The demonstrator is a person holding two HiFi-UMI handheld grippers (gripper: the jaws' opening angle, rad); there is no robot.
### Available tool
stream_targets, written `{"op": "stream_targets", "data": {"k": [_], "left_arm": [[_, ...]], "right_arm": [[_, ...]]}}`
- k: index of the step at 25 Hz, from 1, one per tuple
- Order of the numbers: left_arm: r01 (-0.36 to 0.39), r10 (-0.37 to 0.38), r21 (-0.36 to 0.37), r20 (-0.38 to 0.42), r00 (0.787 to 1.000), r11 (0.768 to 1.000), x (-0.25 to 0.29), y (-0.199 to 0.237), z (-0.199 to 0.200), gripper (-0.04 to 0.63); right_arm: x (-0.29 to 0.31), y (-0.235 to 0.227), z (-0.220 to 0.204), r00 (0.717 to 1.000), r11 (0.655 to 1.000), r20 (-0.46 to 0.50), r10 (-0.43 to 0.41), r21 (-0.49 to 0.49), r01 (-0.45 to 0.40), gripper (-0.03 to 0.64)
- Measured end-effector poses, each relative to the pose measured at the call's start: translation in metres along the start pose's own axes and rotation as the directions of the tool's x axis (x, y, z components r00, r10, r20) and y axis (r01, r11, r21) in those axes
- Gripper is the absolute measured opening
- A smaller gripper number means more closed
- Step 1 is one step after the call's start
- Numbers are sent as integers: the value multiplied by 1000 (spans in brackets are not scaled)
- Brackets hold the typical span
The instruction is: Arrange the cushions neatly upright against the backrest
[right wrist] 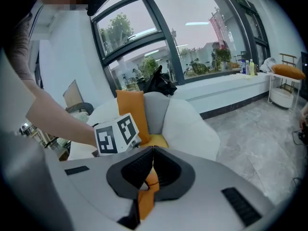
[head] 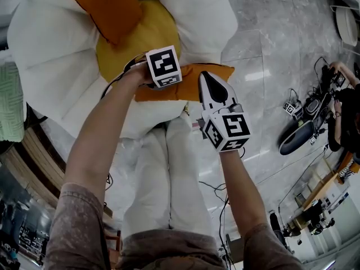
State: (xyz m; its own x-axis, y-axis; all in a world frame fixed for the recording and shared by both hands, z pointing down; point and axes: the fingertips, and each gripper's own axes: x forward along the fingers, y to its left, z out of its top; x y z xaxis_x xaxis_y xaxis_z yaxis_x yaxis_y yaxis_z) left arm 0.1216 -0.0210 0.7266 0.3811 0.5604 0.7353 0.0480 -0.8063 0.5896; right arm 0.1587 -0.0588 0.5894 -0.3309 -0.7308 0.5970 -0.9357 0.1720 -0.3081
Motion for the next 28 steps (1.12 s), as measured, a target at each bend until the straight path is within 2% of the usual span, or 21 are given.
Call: {"op": "stream_targets", "data": {"k": [6,10,13,17,21,28], "left_arm": [[-92,102,-88,123,987,992,-45,6,-1,100],[-153,201,-209,231,952,966,-75,13,-5,101],[-181,273,-289,320,907,940,-100,16,-5,103],[-214,356,-348,418,836,913,-134,12,-8,104],[-255,441,-406,475,761,878,-163,7,-17,104],[-250,570,-551,543,617,796,-210,-2,-51,104]], "right_arm": [[-1,14,21,1000,999,9,25,-26,-25,19],[0,27,38,999,998,16,50,-49,-49,20],[2,36,49,997,995,18,74,-72,-72,19],[3,52,61,995,990,13,102,-104,-100,18],[7,71,70,990,981,3,139,-136,-137,19],[14,112,86,978,961,-13,206,-185,-205,19]]}}
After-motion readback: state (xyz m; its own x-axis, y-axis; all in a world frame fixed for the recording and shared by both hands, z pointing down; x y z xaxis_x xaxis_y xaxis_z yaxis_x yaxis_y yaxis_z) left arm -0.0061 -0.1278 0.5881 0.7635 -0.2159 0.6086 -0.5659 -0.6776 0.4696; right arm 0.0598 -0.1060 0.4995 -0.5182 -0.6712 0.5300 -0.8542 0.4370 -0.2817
